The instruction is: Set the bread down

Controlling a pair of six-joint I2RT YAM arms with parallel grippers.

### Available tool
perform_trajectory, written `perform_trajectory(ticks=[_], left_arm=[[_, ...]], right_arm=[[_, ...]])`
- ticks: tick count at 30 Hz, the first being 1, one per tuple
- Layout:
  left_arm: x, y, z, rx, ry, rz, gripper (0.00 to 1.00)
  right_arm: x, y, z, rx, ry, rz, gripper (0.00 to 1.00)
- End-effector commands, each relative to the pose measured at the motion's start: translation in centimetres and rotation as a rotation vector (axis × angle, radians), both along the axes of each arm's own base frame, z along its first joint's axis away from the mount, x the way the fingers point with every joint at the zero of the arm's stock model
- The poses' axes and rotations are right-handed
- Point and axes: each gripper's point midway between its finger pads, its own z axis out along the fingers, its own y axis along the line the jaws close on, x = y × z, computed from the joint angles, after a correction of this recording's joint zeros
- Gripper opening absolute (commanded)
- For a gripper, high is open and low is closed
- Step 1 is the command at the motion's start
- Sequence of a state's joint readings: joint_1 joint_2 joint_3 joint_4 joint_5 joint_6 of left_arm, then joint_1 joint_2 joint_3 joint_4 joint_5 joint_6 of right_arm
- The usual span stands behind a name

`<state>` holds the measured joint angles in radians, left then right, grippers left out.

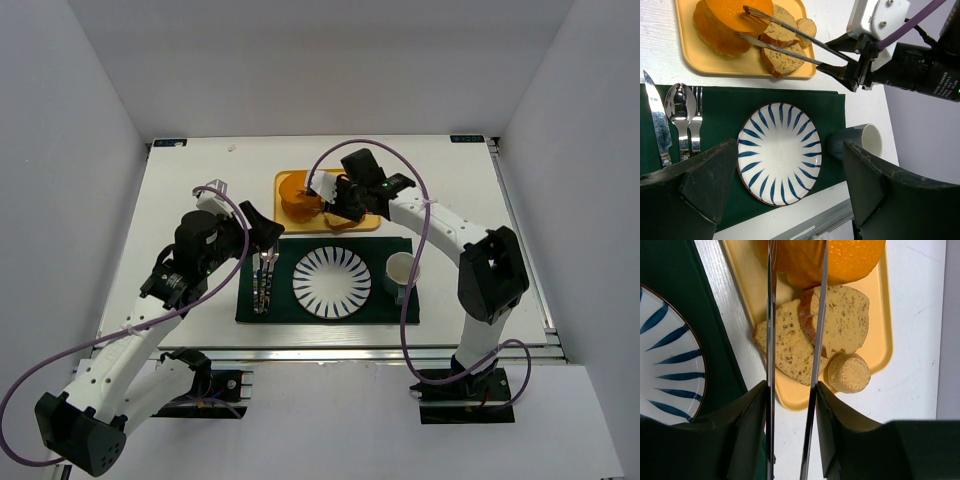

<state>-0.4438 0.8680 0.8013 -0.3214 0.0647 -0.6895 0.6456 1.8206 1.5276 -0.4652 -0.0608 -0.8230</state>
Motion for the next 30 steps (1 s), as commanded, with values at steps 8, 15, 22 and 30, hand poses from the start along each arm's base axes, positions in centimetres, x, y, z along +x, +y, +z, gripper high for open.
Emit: perform_trajectory(ticks=[8, 15, 22, 30], left_arm=[[0.0, 0.3, 1.5, -0.019, -0.042, 0.013, 0.94], [-0.1, 0.5, 1.6, -0.017, -0.045, 0.019, 0.94], [-0.4, 0.9, 1.7, -0.015, -0.052, 0.037, 0.94], [-0.3, 2.0, 2.3, 0.0, -0.073, 0.087, 0.94]], right_arm=[[0.4, 0.2, 1.4, -0.011, -0.062, 0.025, 0.14], [-0.9, 1.1, 5.8, 0.126, -0.07, 0.048, 0.01], [-3.5, 0.6, 9.6, 0.236, -0.1, 0.074, 0.0], [-9.5, -2.1, 10.0, 0.275, -0.064, 0.146, 0.0]])
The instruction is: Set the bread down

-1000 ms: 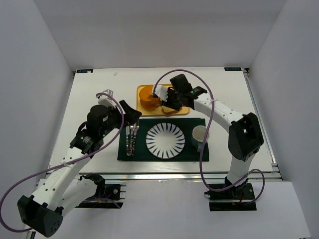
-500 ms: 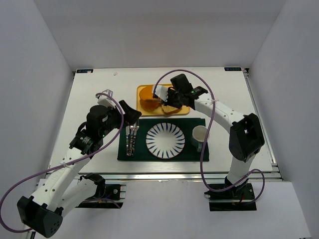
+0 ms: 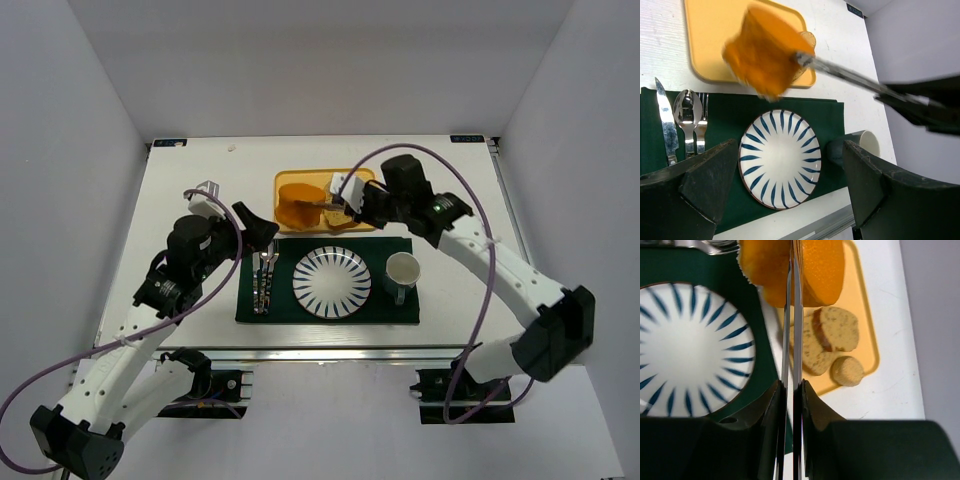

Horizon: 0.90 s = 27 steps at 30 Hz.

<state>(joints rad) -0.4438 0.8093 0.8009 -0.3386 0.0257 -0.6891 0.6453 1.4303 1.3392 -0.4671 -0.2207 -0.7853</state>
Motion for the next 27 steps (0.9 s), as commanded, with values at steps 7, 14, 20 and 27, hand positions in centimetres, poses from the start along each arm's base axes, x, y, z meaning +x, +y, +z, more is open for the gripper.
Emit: perform_trajectory(ticks=[7, 14, 20, 27], left_arm=[[0.2, 1.2, 0.7, 0.003, -0.031, 0.061, 0.94], [0.1, 1.0, 0.5, 0.0, -0.021, 0.053, 0.94], [-0.1, 1.1, 0.4, -0.003, -0.019, 0.056, 0.94], [-0.2, 1.3, 0.4, -0.007, -0.019, 0.063, 0.94]], right_arm=[[-7.7, -3.5, -1.2, 0.026, 0.031, 0.114, 0.0], [-10.3, -5.4, -2.6, 0.01, 0.032, 0.135, 0.0], [-12.8, -6.5, -5.2, -0.06, 0.081, 0.222, 0.21], [-13.8, -6.4, -5.1, -0.043, 0.088, 0.259, 0.46]])
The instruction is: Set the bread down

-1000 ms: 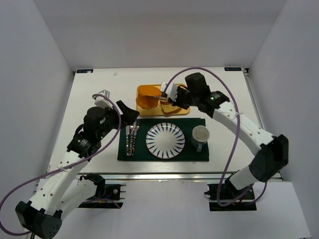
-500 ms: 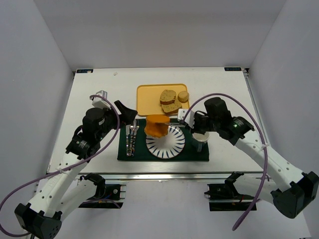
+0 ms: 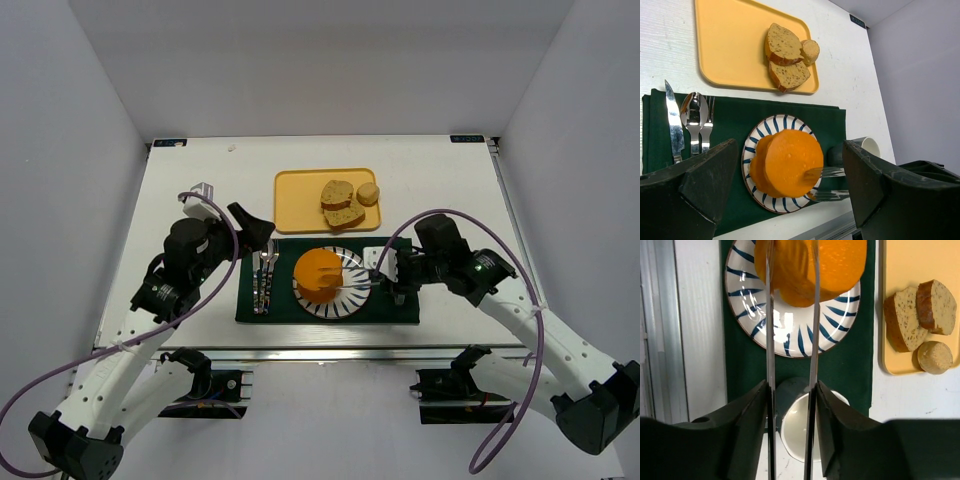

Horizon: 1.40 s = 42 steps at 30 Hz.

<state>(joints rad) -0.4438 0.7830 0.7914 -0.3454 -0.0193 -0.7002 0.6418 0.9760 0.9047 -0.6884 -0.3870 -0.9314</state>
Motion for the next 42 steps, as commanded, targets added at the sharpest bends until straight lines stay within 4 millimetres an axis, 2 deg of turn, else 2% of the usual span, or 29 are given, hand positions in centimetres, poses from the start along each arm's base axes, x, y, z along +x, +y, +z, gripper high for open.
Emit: perform_trajectory(ticks=[1, 4, 12, 15, 18, 19, 21, 22, 24, 25, 26, 27, 28, 30, 31, 36, 42], left_arm=[[-0.2, 0.5, 0.1, -0.003, -0.007, 0.019, 0.94], [-0.2, 0.4, 0.0, -0.002, -0.004, 0.016, 0.94], [0.1, 0.3, 0.1, 0.0, -0.008, 0.013, 0.94], [0.1, 0.1, 0.0, -0.002, -0.007, 0.007, 0.94], [0.2, 0.1, 0.0, -0.002, -0.007, 0.004, 0.94], [0.2, 0.0, 0.1, -0.003, -0.008, 0.004, 0.94], [0.2, 0.0, 0.3, -0.004, -0.013, 0.002, 0.94], [0.2, 0.0, 0.3, -0.004, -0.013, 0.001, 0.94], [0.2, -0.1, 0.3, -0.005, -0.012, -0.002, 0.94], [0.2, -0.1, 0.4, -0.007, -0.015, -0.004, 0.94], [0.1, -0.1, 0.5, -0.01, -0.015, -0.006, 0.94], [0.1, -0.1, 0.5, -0.01, -0.015, -0.006, 0.94], [0.1, -0.1, 0.5, -0.011, -0.016, -0.004, 0.94], [0.0, 0.0, 0.5, -0.014, -0.017, -0.002, 0.94], [0.0, 0.0, 0.5, -0.018, -0.015, 0.001, 0.94], [-0.3, 0.1, 0.0, -0.033, -0.011, 0.007, 0.94], [-0.3, 0.0, -0.1, -0.035, -0.007, 0.006, 0.94]], right_arm=[[-0.5, 0.6, 1.8, 0.056, -0.033, 0.048, 0.49], [-0.6, 1.1, 3.1, 0.098, -0.047, 0.057, 0.55], [-0.3, 2.2, 6.8, 0.197, -0.061, 0.034, 0.55], [1.4, 2.9, 9.5, 0.275, -0.06, -0.071, 0.54], [4.3, 3.8, 10.4, 0.294, -0.047, -0.158, 0.53], [6.2, 3.8, 10.4, 0.284, -0.038, -0.207, 0.53], [8.5, 3.9, 10.5, 0.288, -0.049, -0.246, 0.52], [10.0, 4.2, 9.2, 0.26, -0.035, -0.254, 0.51], [12.9, 3.8, 9.2, 0.248, -0.069, -0.293, 0.5], [14.4, 3.9, 7.4, 0.206, -0.045, -0.304, 0.5], [16.0, 3.6, 8.0, 0.196, -0.079, -0.315, 0.48], [17.1, 3.5, 7.4, 0.176, -0.076, -0.328, 0.48], [18.3, 3.5, 5.5, 0.136, -0.045, -0.335, 0.47], [20.3, 3.2, 5.4, 0.101, -0.076, -0.336, 0.46], [21.1, 3.1, 3.7, 0.061, -0.061, -0.338, 0.46], [23.2, 2.9, 0.7, -0.039, -0.06, -0.328, 0.46], [23.9, 2.6, -1.7, -0.093, -0.026, -0.343, 0.47]])
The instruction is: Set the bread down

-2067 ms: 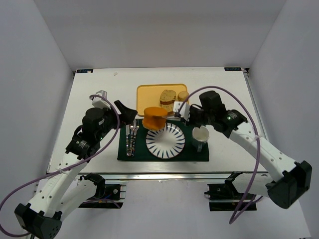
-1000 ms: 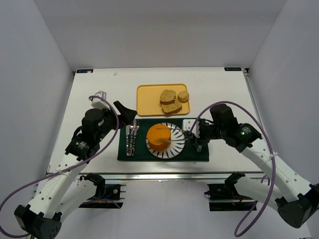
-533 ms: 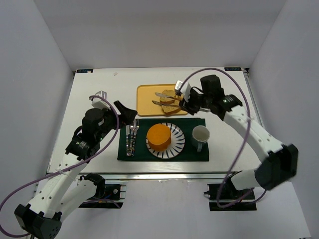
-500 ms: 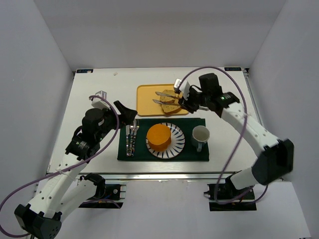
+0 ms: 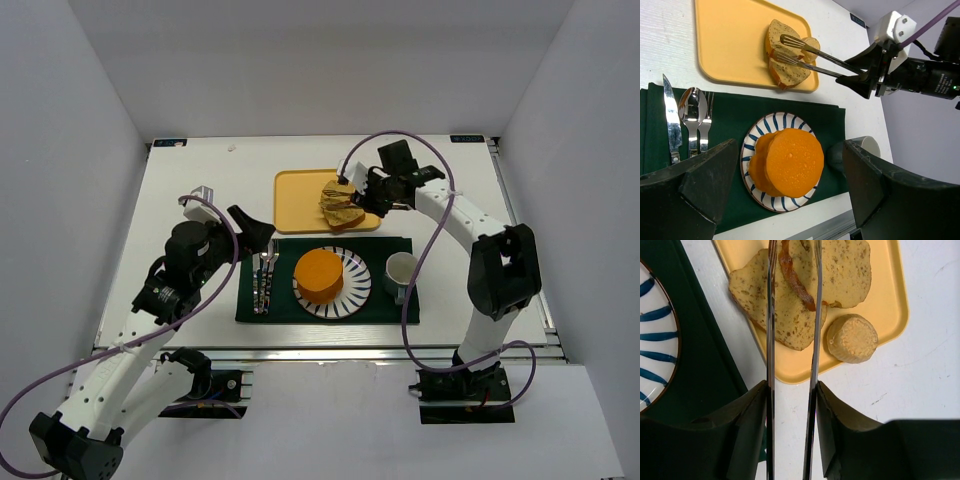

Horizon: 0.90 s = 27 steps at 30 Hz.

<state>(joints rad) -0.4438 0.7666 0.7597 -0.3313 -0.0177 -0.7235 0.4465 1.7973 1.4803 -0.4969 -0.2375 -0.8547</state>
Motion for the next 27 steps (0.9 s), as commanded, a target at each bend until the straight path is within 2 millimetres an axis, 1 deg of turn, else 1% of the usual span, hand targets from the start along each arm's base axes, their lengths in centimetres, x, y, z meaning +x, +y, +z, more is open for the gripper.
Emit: perform_trajectory(ticks=[1, 5, 7, 10, 11, 12, 13, 14, 16, 17, 18, 19, 21, 22, 24, 25, 27], left_arm=[[0.0, 0.0, 0.6, -0.014, -0.018, 0.001, 0.94], [0.0, 0.0, 0.5, -0.012, -0.017, -0.003, 0.94], [0.1, -0.1, 0.5, -0.014, -0.018, -0.005, 0.94], [0.2, -0.2, 0.6, -0.014, -0.02, -0.007, 0.94], [0.2, -0.2, 0.7, -0.013, -0.022, -0.008, 0.94], [0.2, -0.2, 0.8, -0.013, -0.023, -0.006, 0.94], [0.1, -0.1, 0.8, -0.013, -0.024, -0.005, 0.94], [0.1, -0.1, 0.9, -0.014, -0.027, -0.003, 0.94], [0.1, 0.0, 1.0, -0.015, -0.029, -0.002, 0.94], [0.0, 0.1, 0.9, -0.014, -0.027, 0.001, 0.94], [-0.1, 0.0, 1.0, -0.015, -0.029, 0.0, 0.94], [-0.1, 0.1, 1.0, -0.015, -0.029, 0.001, 0.94], [-0.1, 0.2, 1.0, -0.014, -0.03, 0.004, 0.94], [-0.1, 0.2, 1.0, -0.014, -0.03, 0.006, 0.94], [-0.1, 0.3, 1.1, -0.012, -0.032, 0.01, 0.94], [-0.1, 0.3, 1.2, -0.014, -0.035, 0.01, 0.94], [0.0, 0.3, 1.2, -0.01, -0.035, 0.009, 0.94]], right_arm=[[1.2, 0.2, 1.7, -0.01, -0.057, 0.007, 0.47], [1.4, -0.4, 0.4, -0.046, -0.041, -0.016, 0.47], [1.6, -0.7, 0.1, -0.06, -0.039, -0.026, 0.45], [1.5, -0.8, -0.1, -0.068, -0.033, -0.029, 0.34], [1.4, -0.9, 0.2, -0.066, -0.028, -0.028, 0.27], [1.3, -0.9, 0.4, -0.062, -0.028, -0.027, 0.24], [1.2, -0.9, 0.7, -0.056, -0.028, -0.025, 0.18], [1.1, -1.0, 1.5, -0.036, -0.036, -0.025, 0.16], [0.6, -0.9, 2.6, 0.006, -0.027, -0.025, 0.14], [0.5, -1.2, 4.0, 0.033, -0.043, -0.032, 0.13], [0.0, -1.2, 4.6, 0.049, -0.036, -0.032, 0.12], [-0.8, -0.9, 6.2, 0.093, -0.042, -0.015, 0.11], [-2.2, -1.0, 7.6, 0.127, -0.036, -0.002, 0.1], [-3.5, -0.7, 9.5, 0.17, -0.057, 0.029, 0.1], [-5.9, -0.8, 9.9, 0.194, -0.029, 0.067, 0.1], [-7.9, -0.5, 11.6, 0.24, -0.036, 0.122, 0.1], [-11.0, -1.0, 10.7, 0.232, -0.003, 0.206, 0.1]])
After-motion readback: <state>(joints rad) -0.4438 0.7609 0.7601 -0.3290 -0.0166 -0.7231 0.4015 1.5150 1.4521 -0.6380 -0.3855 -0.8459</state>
